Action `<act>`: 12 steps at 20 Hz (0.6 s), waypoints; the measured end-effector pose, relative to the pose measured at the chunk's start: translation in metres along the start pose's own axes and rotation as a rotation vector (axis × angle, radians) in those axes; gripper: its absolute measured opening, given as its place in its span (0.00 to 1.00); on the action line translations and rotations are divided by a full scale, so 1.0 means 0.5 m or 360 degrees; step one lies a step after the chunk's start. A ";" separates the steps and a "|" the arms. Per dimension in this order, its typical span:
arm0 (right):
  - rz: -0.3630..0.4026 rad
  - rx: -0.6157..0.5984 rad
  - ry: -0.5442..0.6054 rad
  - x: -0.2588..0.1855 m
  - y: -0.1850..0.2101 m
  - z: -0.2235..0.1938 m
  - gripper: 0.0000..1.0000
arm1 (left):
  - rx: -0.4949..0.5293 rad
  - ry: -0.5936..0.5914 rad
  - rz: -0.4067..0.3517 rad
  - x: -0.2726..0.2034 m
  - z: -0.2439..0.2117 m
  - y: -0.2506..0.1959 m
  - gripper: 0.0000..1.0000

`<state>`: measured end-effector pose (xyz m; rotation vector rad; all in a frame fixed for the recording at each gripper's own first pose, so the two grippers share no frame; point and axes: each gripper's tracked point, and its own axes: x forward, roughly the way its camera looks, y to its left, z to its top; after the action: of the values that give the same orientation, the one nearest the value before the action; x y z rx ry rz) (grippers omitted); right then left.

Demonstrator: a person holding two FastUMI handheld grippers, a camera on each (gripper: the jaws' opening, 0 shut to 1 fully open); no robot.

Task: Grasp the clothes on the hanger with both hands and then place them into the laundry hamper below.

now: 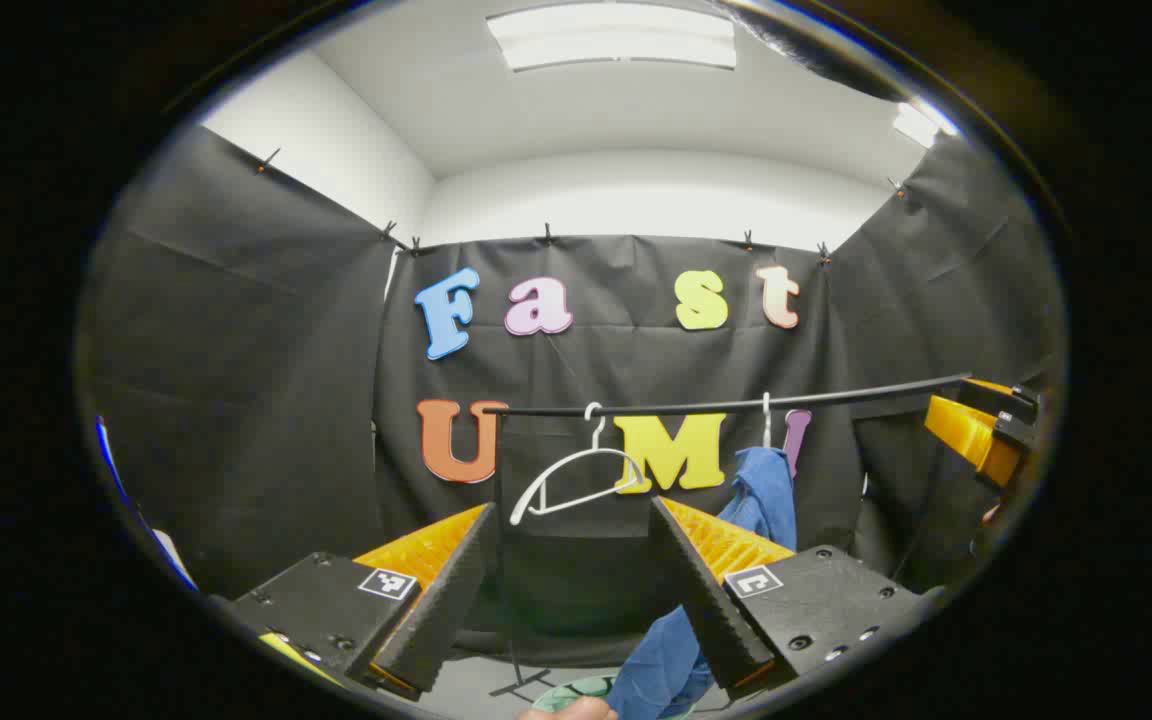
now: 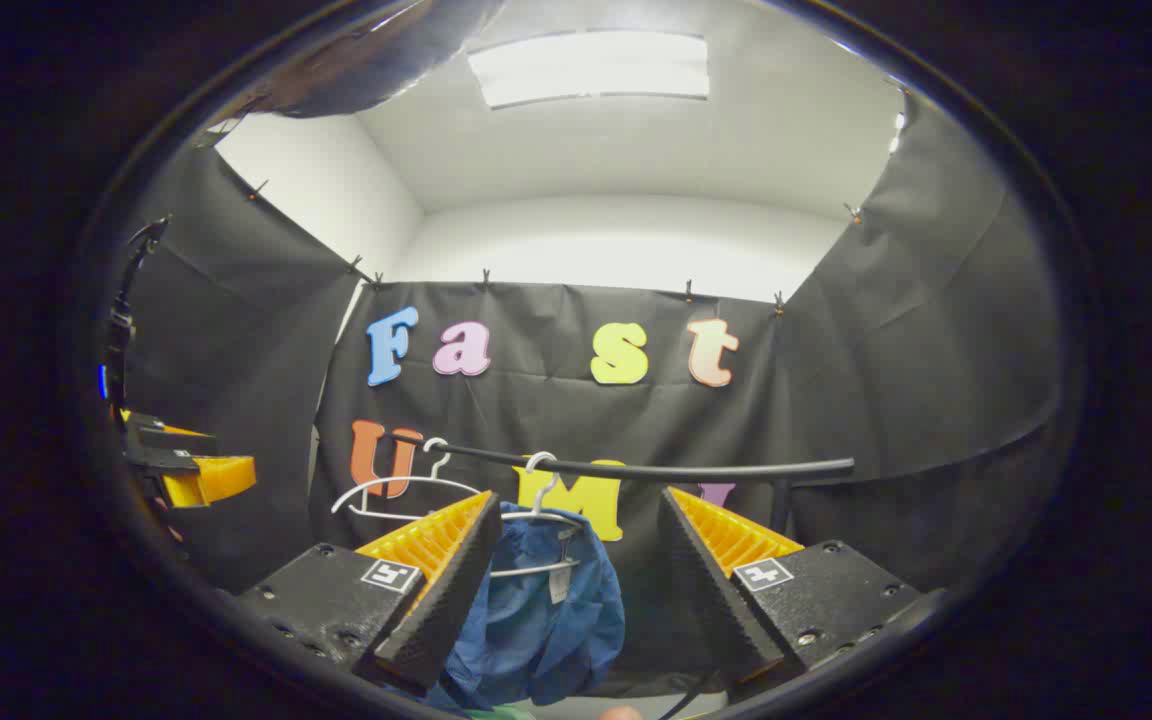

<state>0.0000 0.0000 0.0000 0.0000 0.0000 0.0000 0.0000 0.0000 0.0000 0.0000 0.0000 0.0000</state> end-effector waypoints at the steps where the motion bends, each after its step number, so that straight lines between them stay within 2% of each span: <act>1: 0.0032 0.0010 -0.0002 0.003 0.006 0.004 0.99 | 0.0006 0.0001 0.0017 -0.007 0.003 -0.010 1.00; 6: 0.0181 0.0170 0.0004 -0.015 0.007 0.035 0.99 | 0.0061 -0.0006 0.0096 -0.048 0.019 -0.058 1.00; 12: 0.0380 0.0138 -0.0116 -0.073 0.001 0.082 0.99 | 0.0071 -0.0022 0.0298 -0.105 0.027 -0.080 1.00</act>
<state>-0.0365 0.0005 0.0412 0.0868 -0.0727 0.2386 -0.0525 -0.0399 0.0134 0.0447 -0.0141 0.1875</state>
